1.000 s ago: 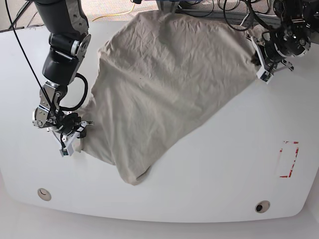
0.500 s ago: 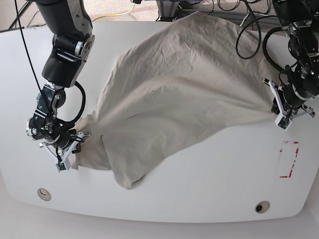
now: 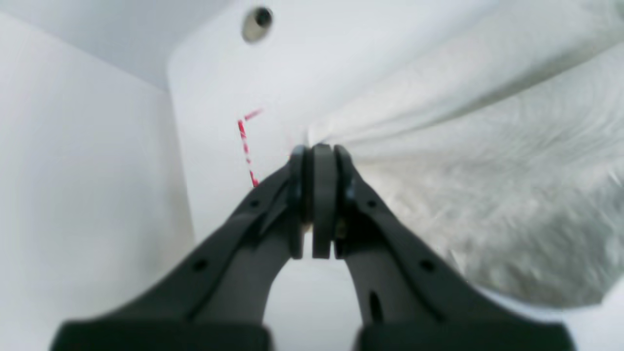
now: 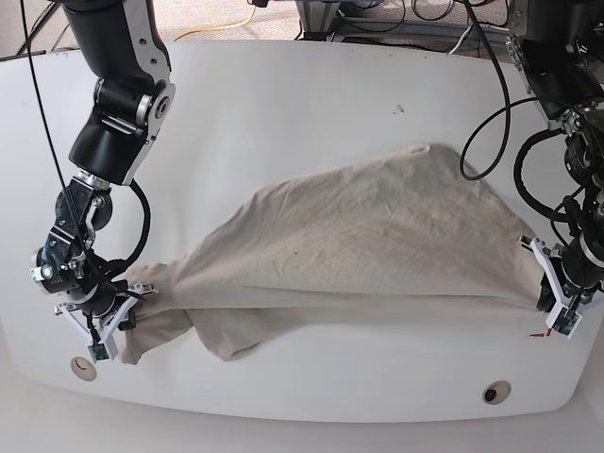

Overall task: Layout the t-shirt on the table in an organized manner, then fold the t-shirt properly
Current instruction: 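Pull the shirt with both grippers, stretching it lengthwise across the table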

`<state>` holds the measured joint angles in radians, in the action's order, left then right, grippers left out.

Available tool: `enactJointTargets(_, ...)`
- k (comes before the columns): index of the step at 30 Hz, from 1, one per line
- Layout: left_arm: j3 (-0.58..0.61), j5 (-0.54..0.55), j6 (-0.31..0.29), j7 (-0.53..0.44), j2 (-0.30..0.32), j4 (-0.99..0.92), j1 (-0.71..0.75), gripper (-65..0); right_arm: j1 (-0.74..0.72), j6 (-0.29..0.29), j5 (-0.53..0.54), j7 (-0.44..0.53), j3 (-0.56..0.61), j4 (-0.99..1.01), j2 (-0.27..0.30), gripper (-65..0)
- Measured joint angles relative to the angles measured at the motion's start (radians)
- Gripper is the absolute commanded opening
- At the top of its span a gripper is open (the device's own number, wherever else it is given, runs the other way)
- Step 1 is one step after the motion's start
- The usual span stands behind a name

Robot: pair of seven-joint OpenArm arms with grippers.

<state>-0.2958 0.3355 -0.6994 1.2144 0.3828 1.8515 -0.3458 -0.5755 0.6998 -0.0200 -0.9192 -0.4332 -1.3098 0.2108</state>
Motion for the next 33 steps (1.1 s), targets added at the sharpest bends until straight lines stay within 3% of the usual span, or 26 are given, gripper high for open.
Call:
enactJointTargets(9,0.101,-0.114,-0.001,0.001,-0.008,-0.076,-0.079,-64.6,-0.008,0.0,0.0,-0.003,0.0,-0.001,0.033,-65.0)
enactJointTargets(18,0.114,-0.124,-0.001,-0.004,-0.008,-0.151,-0.09,-64.4,0.014,0.0,0.002,0.003,-0.002,-0.001,0.032,-65.0)
enactJointTargets(23,0.114,-0.13,-0.001,-0.06,-0.008,-0.183,-0.089,-63.2,0.042,0.0,0.003,-0.004,-0.002,0.001,0.03,-65.0)
enactJointTargets(25,0.114,-0.128,-0.001,-0.085,-0.008,-0.202,-0.09,-58.5,0.045,0.0,0.0,-0.003,-0.002,0.001,0.031,-65.0)
enactJointTargets(28,0.114,-0.127,-0.001,-0.095,-0.006,-0.241,-0.09,-46.4,0.048,0.0,0.002,-0.001,-0.002,0.001,0.033,-65.0)
enactJointTargets(29,0.114,-0.127,-0.001,-0.095,-0.003,-0.248,-0.09,-39.2,0.051,0.0,0.002,-0.002,-0.002,0.001,0.033,-65.0)
enactJointTargets(33,0.112,-0.134,-0.001,-0.137,0.045,-0.29,-0.084,-26.3,0.063,0.0,0.002,-0.002,-0.002,0.001,0.031,-65.0)
